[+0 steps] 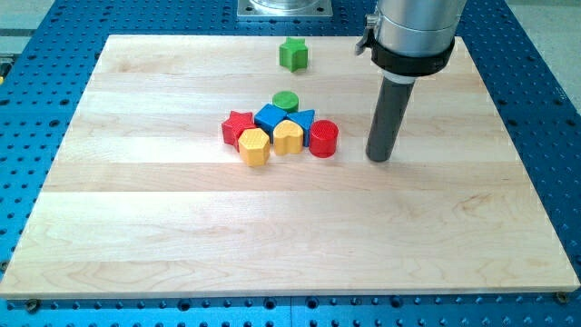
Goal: Push the red circle to the bottom right side of the board
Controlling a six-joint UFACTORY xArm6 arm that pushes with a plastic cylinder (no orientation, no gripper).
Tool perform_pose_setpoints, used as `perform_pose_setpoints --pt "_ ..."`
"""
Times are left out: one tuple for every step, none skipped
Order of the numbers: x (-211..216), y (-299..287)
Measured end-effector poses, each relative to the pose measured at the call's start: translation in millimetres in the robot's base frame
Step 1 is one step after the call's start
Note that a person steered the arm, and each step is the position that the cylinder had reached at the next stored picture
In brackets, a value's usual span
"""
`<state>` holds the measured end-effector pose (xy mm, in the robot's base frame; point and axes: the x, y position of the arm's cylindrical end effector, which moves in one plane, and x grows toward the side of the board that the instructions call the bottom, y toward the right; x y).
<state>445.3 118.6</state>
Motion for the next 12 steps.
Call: perform_pose_setpoints --pt "0 -2" --pt "15 -9" --pt "13 31" --pt "-38 47" --pt "-126 17" --pt "-132 -95" --pt "-110 -130" --pt "-51 -110" --pt "-8 -60" --pt "-11 -20" --pt "26 48" --pt "44 89"
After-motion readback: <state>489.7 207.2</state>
